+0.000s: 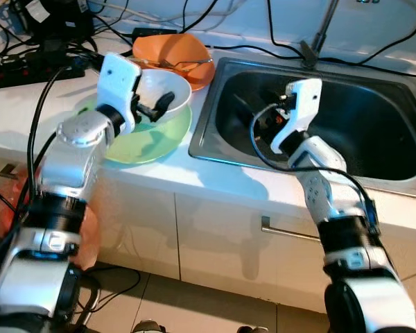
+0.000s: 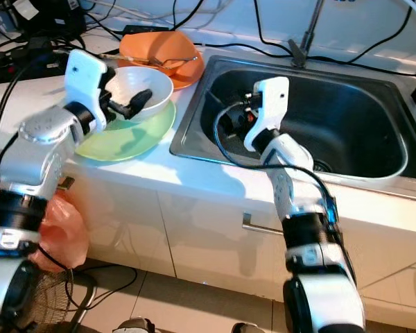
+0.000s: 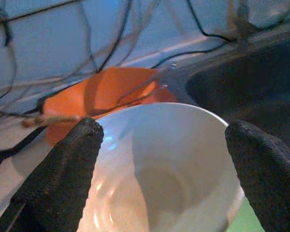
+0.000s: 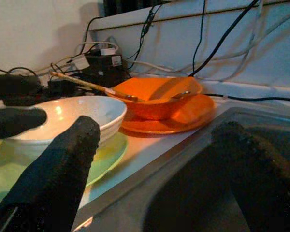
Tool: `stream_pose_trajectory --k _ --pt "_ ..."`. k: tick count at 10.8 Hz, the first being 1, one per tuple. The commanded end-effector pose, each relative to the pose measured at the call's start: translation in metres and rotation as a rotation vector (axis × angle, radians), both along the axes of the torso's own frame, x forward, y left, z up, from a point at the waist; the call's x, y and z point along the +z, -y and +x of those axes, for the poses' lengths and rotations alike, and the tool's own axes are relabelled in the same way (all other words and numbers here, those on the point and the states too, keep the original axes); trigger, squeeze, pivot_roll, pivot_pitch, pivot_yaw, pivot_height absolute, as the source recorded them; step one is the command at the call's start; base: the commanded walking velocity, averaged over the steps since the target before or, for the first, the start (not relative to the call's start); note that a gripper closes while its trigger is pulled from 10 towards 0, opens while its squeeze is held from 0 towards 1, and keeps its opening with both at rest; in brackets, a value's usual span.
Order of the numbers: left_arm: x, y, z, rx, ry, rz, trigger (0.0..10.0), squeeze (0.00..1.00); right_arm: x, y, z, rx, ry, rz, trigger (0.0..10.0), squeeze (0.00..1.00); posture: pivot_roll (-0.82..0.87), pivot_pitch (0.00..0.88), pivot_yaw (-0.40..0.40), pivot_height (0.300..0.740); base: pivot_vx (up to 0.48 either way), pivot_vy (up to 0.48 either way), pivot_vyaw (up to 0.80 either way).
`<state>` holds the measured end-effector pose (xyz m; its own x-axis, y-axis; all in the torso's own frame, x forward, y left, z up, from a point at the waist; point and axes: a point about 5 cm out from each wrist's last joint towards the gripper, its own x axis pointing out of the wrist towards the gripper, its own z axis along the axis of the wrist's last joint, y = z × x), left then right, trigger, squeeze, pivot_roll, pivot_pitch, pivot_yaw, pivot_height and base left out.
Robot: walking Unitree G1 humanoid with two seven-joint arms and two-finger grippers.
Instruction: Kitchen organization
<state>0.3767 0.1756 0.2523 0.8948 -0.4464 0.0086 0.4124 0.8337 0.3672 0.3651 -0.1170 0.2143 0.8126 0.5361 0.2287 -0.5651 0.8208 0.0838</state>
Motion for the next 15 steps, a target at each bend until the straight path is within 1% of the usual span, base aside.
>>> stream_pose_trajectory --k 1,2,3,4,6,7,8,9,10,11,12,15 --pt "0.004 0.003 0.001 -0.044 0.001 0.056 10.0 0.00 0.003 0.001 -0.003 0.008 -0.001 0.003 10.0 0.00 0.12 0.086 -0.014 0.740 0.000 0.000 0.00" --pt "-0.002 0.007 0.000 -0.112 -0.022 0.166 10.0 0.00 0.003 0.000 -0.006 0.009 -0.008 0.001 10.0 0.00 0.12 0.082 -0.014 0.740 0.000 0.000 0.00" --pt "-0.004 0.009 0.000 -0.146 -0.044 0.189 10.0 0.00 0.004 0.000 -0.006 0.012 -0.007 0.000 10.0 0.00 0.12 0.080 -0.013 0.740 0.000 0.000 0.00" --pt "-0.008 0.007 0.002 -0.173 -0.080 0.221 10.0 0.00 0.007 -0.001 -0.008 0.016 -0.006 -0.003 10.0 0.00 0.11 0.081 -0.014 0.740 0.000 0.000 0.00" --pt "-0.011 -0.007 0.007 -0.151 -0.123 0.293 10.0 0.00 0.008 -0.001 -0.010 0.017 -0.012 -0.007 10.0 0.00 0.11 0.084 -0.013 0.740 0.000 0.000 0.00" --pt "-0.013 -0.016 0.009 -0.125 -0.145 0.394 10.0 0.00 0.008 -0.001 -0.011 0.016 -0.014 -0.009 10.0 0.00 0.11 0.086 -0.010 0.740 0.000 0.000 0.00" --pt "-0.010 -0.021 0.011 -0.109 -0.144 0.377 10.0 0.00 0.008 -0.001 -0.012 0.015 -0.013 -0.010 10.0 0.00 0.11 0.087 -0.009 0.740 0.000 0.000 0.00" --pt "-0.010 -0.025 0.012 -0.099 -0.151 0.392 10.0 0.00 0.008 -0.001 -0.013 0.014 -0.013 -0.012 10.0 0.00 0.10 0.088 -0.009 0.740 0.000 0.000 0.00" --pt "-0.012 -0.027 0.013 -0.102 -0.168 0.403 4.5 0.00 0.008 -0.001 -0.013 0.013 -0.014 -0.013 10.0 0.00 0.10 0.089 -0.008 0.740 0.000 0.000 0.00" --pt "-0.013 -0.032 0.013 -0.102 -0.181 0.435 0.0 0.00 0.008 0.000 -0.014 0.011 -0.013 -0.022 10.0 0.00 0.10 0.090 -0.006 0.740 0.000 0.000 0.00" --pt "-0.010 -0.034 0.013 -0.091 -0.174 0.414 0.0 0.00 0.008 0.001 -0.016 0.008 -0.014 -0.025 10.0 0.00 0.10 0.091 -0.006 0.740 0.000 0.000 0.00" --pt "-0.012 -0.036 0.014 -0.099 -0.174 0.415 0.0 0.00 0.007 0.004 -0.017 0.001 -0.021 -0.027 10.0 0.00 0.10 0.093 -0.010 0.740 0.000 0.000 0.00"
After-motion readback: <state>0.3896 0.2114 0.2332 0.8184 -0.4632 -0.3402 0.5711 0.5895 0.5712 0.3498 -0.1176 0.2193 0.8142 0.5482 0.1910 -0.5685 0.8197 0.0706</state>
